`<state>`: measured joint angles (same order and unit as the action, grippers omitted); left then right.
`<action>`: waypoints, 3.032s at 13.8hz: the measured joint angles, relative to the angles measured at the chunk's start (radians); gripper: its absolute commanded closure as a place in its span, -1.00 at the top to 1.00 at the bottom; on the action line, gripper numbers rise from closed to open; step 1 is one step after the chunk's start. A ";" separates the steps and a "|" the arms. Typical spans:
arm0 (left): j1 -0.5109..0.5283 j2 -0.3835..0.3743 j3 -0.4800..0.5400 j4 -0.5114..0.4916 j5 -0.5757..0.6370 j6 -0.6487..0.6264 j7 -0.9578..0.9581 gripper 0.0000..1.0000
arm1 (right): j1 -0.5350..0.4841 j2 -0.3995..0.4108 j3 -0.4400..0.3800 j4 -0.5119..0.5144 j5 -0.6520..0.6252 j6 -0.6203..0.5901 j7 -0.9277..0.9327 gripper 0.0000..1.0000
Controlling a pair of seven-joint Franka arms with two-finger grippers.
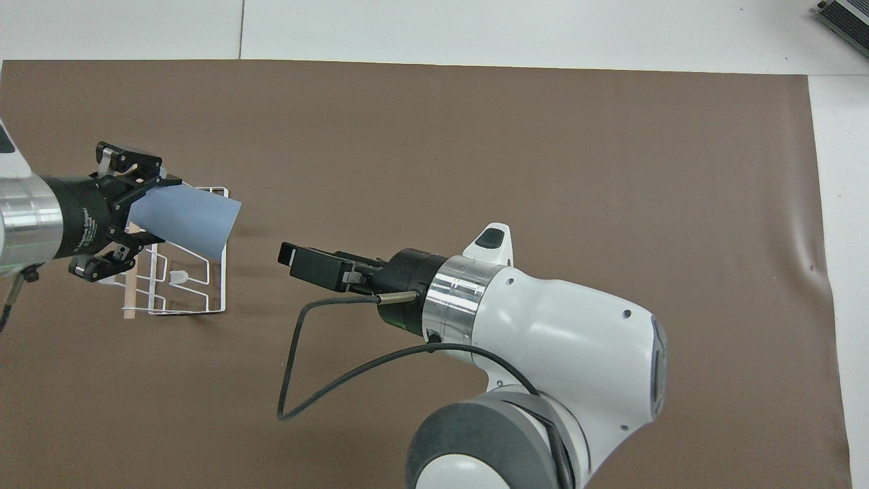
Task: Hang cup on cup holder
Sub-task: 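Lower the cup onto the rack with the left gripper while the right gripper retreats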
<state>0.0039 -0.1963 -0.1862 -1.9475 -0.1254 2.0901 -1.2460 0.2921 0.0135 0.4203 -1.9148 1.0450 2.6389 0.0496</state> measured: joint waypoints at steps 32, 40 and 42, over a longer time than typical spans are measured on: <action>-0.049 0.175 -0.004 -0.169 0.992 0.326 -0.208 1.00 | -0.575 -0.119 -0.025 0.076 -0.995 -1.005 0.108 1.00; -0.052 0.185 -0.009 -0.124 0.830 0.350 -0.062 1.00 | -0.575 -0.124 -0.027 0.073 -0.992 -1.005 0.108 1.00; -0.060 0.189 -0.012 -0.077 0.694 0.330 0.066 1.00 | -0.575 -0.124 -0.027 0.073 -0.992 -1.005 0.108 1.00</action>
<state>-0.0556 -0.0074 -0.1983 -2.0241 0.5690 2.4200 -1.1796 -0.2829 -0.1107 0.3937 -1.8416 0.0529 1.6336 0.1579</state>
